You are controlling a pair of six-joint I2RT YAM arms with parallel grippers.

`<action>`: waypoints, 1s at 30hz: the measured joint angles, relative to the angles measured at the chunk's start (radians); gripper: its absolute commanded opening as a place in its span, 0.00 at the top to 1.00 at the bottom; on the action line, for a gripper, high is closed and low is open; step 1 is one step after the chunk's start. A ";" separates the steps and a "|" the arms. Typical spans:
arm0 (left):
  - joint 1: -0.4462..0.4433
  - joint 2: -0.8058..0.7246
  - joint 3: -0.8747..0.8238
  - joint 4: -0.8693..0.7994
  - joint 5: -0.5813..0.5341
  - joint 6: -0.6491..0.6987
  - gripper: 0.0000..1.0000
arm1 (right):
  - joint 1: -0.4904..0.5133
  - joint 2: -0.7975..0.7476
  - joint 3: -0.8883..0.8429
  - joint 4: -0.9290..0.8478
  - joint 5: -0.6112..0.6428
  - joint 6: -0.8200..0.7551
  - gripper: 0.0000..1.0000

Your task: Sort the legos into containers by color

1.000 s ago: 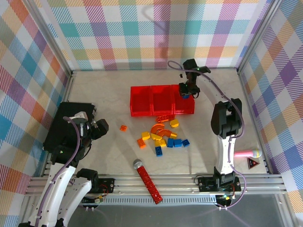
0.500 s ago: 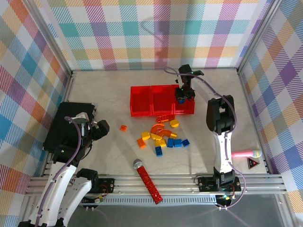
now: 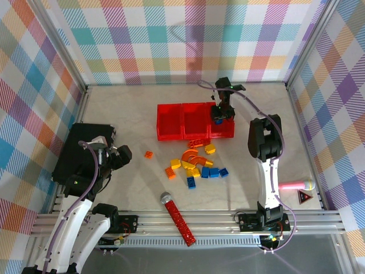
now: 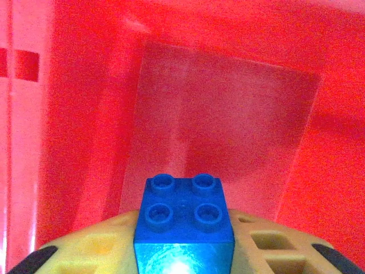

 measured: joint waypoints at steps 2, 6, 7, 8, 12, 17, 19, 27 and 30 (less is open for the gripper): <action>0.000 -0.006 -0.002 0.001 -0.005 -0.003 0.00 | 0.000 0.000 0.006 -0.003 0.000 -0.001 0.60; 0.000 -0.024 -0.007 -0.001 -0.009 -0.010 0.00 | 0.000 0.000 0.010 -0.013 0.000 -0.002 0.59; 0.000 -0.028 -0.007 0.000 -0.009 -0.012 0.00 | 0.000 0.000 0.010 -0.015 0.000 -0.002 0.59; 0.000 -0.029 -0.007 0.000 -0.009 -0.014 0.00 | 0.000 0.000 0.010 -0.018 0.000 -0.002 0.59; 0.000 -0.029 -0.007 0.000 -0.008 -0.018 0.00 | 0.000 0.000 0.010 -0.023 0.000 -0.002 0.59; 0.000 -0.029 -0.007 0.000 -0.008 -0.018 0.00 | 0.000 0.000 0.010 -0.025 0.000 -0.001 0.59; 0.000 -0.029 -0.007 0.000 -0.007 -0.018 0.00 | 0.000 -0.004 0.010 -0.029 0.000 -0.001 0.59; 0.000 -0.035 -0.007 0.000 0.003 -0.018 0.00 | 0.000 -0.113 0.010 -0.048 0.003 0.007 0.59; 0.000 -0.050 -0.007 -0.001 0.003 -0.018 0.00 | 0.004 -0.185 0.005 -0.052 0.003 0.023 0.59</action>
